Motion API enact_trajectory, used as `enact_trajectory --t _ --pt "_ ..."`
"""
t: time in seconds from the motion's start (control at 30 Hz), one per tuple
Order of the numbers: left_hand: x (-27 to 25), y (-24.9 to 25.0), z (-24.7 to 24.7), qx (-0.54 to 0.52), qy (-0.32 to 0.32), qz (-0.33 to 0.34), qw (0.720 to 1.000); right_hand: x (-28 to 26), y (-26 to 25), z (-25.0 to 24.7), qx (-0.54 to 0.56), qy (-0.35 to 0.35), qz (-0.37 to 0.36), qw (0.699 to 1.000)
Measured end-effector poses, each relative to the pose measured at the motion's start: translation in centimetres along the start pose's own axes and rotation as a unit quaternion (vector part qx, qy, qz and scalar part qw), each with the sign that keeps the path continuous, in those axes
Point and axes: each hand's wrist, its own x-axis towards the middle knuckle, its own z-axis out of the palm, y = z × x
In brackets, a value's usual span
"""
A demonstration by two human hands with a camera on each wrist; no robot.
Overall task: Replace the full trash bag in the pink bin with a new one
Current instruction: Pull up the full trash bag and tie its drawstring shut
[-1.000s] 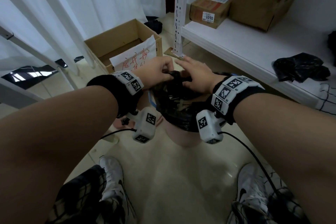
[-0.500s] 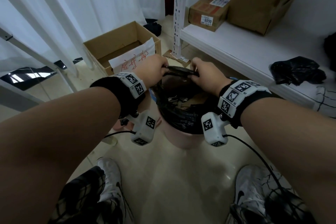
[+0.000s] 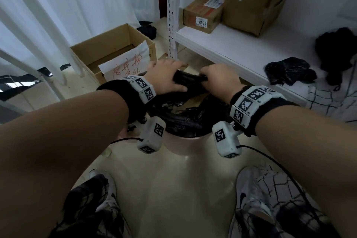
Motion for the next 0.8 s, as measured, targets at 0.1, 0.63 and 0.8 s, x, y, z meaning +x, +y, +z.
enact_trajectory --t 0.1,0.63,0.8 --pt "0.3 2.1 -0.7 0.045 0.011 0.039 0.998 -0.2 -0.6 -0.4 0.069 -0.011 -0.034 0.997" --pt "-2.1 0.0 -4.4 0.051 -0.06 -0.136 0.988 -1.7 1.4 -4.6 0.051 -0.059 0.126 0.989" --pt "-3.6 0.4 -5.1 0.052 -0.055 -0.133 0.988 -1.4 -0.1 -5.8 0.079 -0.032 0.135 0.987"
